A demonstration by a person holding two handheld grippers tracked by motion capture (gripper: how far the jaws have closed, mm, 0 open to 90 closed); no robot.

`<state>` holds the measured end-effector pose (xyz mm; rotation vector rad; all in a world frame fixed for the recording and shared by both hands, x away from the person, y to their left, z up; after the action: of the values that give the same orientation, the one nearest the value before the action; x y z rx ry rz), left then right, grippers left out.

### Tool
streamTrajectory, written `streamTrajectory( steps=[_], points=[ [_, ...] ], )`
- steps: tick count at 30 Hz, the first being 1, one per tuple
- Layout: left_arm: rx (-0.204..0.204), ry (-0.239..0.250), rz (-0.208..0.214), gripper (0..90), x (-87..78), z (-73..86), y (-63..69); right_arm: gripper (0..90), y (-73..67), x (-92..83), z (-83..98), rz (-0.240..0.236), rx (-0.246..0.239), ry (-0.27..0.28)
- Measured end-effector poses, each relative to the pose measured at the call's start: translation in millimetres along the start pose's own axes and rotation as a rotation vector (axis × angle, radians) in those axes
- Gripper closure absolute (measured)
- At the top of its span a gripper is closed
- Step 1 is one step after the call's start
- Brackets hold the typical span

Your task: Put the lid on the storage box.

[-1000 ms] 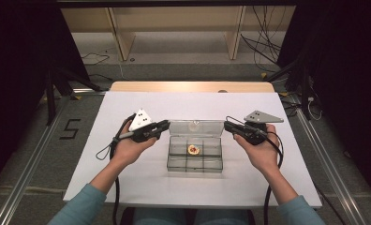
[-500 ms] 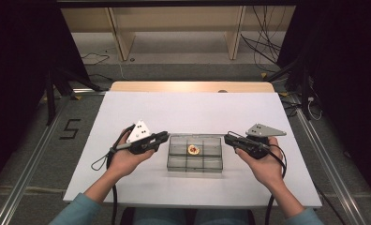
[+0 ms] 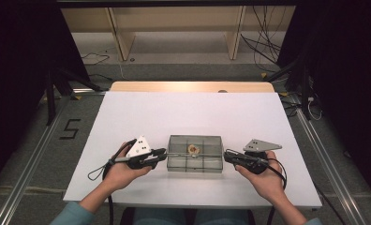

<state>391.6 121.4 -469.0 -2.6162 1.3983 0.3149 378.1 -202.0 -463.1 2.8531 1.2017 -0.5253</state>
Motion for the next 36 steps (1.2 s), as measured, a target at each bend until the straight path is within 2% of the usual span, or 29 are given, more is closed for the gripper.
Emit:
streamTrajectory(
  steps=[13, 21, 25, 28, 30, 33, 36],
  points=[
    [-0.029, -0.086, 0.051, 70.9, 0.6, 15.9, 5.0, 80.1, 2.0, 1.4, 19.2, -0.01, 0.023, -0.088],
    [-0.018, -0.132, 0.087, 68.8, 4.9, 20.3, 9.3, 78.9, 9.0, -3.6, 21.8, -0.005, 0.043, -0.08],
    [-0.042, -0.123, 0.094, 64.5, 1.2, 18.6, 9.6, 75.7, 11.5, -7.6, 20.4, 0.016, 0.046, -0.068],
    [-0.057, -0.094, 0.069, 57.4, -5.4, 16.5, 6.2, 71.2, 15.7, -10.9, 18.8, 0.036, 0.047, -0.061],
    [-0.071, -0.072, 0.035, 50.9, -9.9, 15.8, 2.1, 66.5, 18.8, -11.8, 19.6, 0.048, 0.049, -0.054],
    [-0.067, -0.051, -0.03, 40.4, -17.5, 15.4, -5.9, 59.9, 22.3, -13.6, 20.7, 0.059, 0.046, -0.042],
    [-0.066, -0.038, -0.095, 34.0, -25.4, 16.0, -14.8, 54.7, 27.2, -17.4, 20.6, 0.079, 0.033, -0.029]
  ],
)
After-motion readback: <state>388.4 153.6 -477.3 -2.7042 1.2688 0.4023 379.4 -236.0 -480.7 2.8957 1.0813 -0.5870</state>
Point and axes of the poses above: each handheld gripper's, and its own axes: x roughly forward along the jaws, z roughly out of its underside, y roughly to its right, the point moved 4 cm from there along x, roughly forward along the jaws, and after that the axes turned 15 degrees about y, right-handed, at the moved point
